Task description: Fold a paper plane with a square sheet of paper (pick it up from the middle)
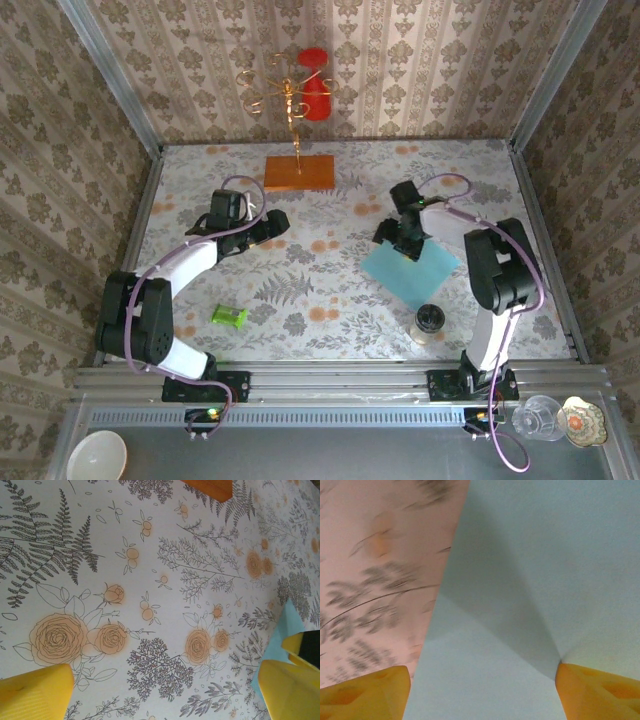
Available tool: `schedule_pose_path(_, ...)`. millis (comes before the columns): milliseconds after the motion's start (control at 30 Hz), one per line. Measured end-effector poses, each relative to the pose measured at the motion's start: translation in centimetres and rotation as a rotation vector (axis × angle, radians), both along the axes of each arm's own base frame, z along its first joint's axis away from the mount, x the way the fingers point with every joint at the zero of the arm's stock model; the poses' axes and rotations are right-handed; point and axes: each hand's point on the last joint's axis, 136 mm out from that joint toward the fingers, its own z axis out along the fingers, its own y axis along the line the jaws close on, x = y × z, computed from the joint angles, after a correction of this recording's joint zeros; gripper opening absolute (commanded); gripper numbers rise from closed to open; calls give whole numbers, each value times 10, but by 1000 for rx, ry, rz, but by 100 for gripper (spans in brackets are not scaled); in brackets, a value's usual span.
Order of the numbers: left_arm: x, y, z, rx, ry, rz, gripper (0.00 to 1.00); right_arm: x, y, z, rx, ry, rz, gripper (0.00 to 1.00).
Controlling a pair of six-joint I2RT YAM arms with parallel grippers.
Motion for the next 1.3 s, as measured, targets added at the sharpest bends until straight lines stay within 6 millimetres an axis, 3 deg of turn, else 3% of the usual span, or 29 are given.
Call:
schedule_pose_path(200, 1, 3, -2, -7, 17, 26, 95, -6, 87, 1, 64, -12, 199, 74)
schedule_pose_path(367, 3, 10, -4, -19, 36, 67, 92, -30, 162, 4, 165, -26, 367, 68)
schedule_pose_path(467, 2, 14, -7, -23, 53, 85, 88, -47, 190, 8, 228, -22, 434, 67)
schedule_pose_path(533, 1, 13, -8, -24, 60, 88, 86, -53, 198, 11, 252, -16, 457, 67)
schedule_pose_path(667, -9, 5, -13, -6, 104, 65, 78, -43, 184, 40, 274, -84, 440, 65)
schedule_pose_path(767, -18, -16, -17, 9, 136, 8, 74, -31, 150, 78, 278, -184, 373, 61)
schedule_pose_path(867, -32, -39, -22, 19, 167, -59, 66, -25, 110, 96, 260, -242, 286, 59)
schedule_pose_path(1000, -56, -68, -36, 27, 230, -154, 55, -44, 78, 70, 213, -178, 212, 55)
schedule_pose_path(1133, -71, -93, -51, 40, 299, -234, 46, -68, 70, 36, 178, -66, 193, 48)
schedule_pose_path(1300, -74, -105, -64, 44, 343, -260, 43, -72, 71, 13, 155, -4, 186, 43)
